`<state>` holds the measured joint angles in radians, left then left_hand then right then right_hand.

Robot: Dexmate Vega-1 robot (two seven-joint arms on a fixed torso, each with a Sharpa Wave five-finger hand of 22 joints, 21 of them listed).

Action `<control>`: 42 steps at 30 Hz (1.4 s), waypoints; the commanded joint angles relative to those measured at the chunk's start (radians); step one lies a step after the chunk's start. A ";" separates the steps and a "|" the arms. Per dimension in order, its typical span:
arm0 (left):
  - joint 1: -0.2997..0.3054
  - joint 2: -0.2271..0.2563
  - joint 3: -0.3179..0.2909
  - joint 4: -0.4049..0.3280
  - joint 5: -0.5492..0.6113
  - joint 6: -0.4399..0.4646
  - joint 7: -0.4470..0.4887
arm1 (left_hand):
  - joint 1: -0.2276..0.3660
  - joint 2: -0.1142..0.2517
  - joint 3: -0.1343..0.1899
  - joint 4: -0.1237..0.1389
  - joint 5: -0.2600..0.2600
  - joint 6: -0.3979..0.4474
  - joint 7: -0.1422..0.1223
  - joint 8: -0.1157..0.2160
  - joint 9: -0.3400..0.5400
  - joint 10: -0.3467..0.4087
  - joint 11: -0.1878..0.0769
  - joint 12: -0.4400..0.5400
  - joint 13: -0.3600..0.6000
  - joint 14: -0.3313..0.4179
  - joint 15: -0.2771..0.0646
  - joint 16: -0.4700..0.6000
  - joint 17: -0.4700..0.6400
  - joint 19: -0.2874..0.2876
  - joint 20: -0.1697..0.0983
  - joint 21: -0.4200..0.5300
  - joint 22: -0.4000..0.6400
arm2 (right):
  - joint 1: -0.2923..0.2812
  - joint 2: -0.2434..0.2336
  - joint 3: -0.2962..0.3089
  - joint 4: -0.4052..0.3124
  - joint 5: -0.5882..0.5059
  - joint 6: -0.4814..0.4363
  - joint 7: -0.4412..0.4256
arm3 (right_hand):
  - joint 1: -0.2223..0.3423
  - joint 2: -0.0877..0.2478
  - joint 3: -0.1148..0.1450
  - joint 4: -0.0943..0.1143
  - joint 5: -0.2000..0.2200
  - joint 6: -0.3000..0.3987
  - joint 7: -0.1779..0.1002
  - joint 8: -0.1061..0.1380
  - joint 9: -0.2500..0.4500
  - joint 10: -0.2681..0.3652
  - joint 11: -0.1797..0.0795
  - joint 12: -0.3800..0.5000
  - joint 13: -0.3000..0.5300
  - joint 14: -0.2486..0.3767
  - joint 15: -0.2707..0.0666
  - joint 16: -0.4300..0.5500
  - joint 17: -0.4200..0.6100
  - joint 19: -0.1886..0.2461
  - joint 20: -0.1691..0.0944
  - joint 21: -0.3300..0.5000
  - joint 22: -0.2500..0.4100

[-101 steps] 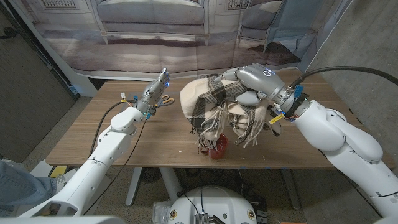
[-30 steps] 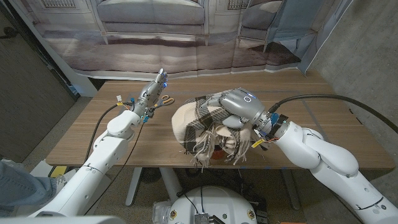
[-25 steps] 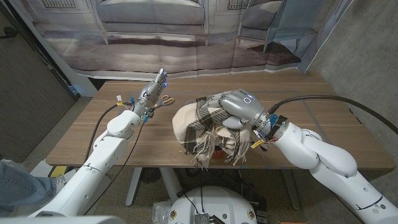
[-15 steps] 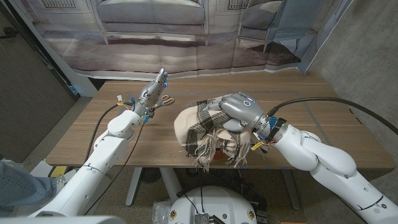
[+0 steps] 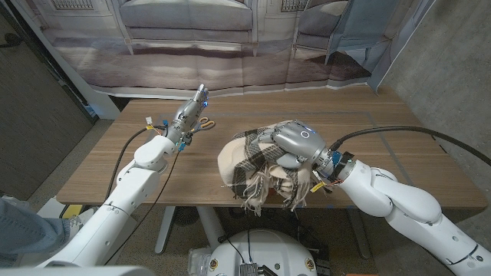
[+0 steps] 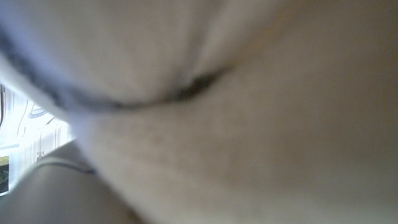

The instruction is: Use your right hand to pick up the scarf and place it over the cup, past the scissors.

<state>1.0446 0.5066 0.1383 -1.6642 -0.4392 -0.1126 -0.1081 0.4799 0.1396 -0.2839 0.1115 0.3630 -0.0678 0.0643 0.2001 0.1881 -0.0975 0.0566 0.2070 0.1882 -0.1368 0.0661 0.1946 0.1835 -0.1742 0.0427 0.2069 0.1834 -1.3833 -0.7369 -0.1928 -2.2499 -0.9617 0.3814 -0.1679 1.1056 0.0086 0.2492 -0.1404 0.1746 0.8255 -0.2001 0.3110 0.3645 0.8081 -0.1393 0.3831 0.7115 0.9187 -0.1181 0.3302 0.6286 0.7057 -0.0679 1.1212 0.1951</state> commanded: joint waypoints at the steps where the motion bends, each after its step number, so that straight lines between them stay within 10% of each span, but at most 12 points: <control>1: 0.008 0.001 0.009 -0.010 -0.001 0.004 0.001 | 0.010 0.002 -0.008 0.003 -0.004 0.003 -0.001 -0.001 0.002 0.001 0.006 0.000 0.003 -0.003 0.007 -0.004 0.002 -0.046 0.003 0.001 0.003 | -0.006 -0.041 -0.033 0.008 -0.028 -0.036 -0.015 | 0.115 0.135 0.025 0.014 0.005 0.014 -0.001 0.002 0.003 0.026 -0.017 -0.004 0.004 0.021 -0.108 -0.001 0.001 -0.004 -0.156 0.007 0.001; 42: 0.051 0.018 -0.014 -0.048 -0.005 0.012 0.022 | 0.011 0.003 -0.009 0.005 -0.005 0.006 0.000 0.000 0.002 0.000 0.006 0.000 0.003 -0.001 0.006 -0.003 0.003 -0.046 0.003 0.001 0.003 | 0.147 -0.087 -0.270 0.159 -0.029 -0.139 -0.099 | 0.080 0.129 0.034 0.022 0.005 0.028 -0.005 -0.002 0.002 0.033 -0.025 -0.020 0.009 -0.017 -0.108 -0.028 -0.005 -0.044 -0.153 -0.015 -0.008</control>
<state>1.0909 0.5206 0.1298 -1.7136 -0.4430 -0.1030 -0.0858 0.4798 0.1397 -0.2882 0.1157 0.3568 -0.0678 0.0643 0.2001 0.1882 -0.0975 0.0565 0.2070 0.1882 -0.1368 0.0660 0.1946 0.1835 -0.1742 0.0427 0.2069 0.1834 -1.2778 -0.8160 -0.4041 -2.1323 -0.9913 0.2743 -0.2433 1.1056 0.0086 0.2516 -0.1427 0.1743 0.8400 -0.2041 0.3028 0.3645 0.8165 -0.1447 0.3636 0.7164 0.9084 -0.1265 0.3041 0.6208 0.6667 -0.0642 1.1093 0.1861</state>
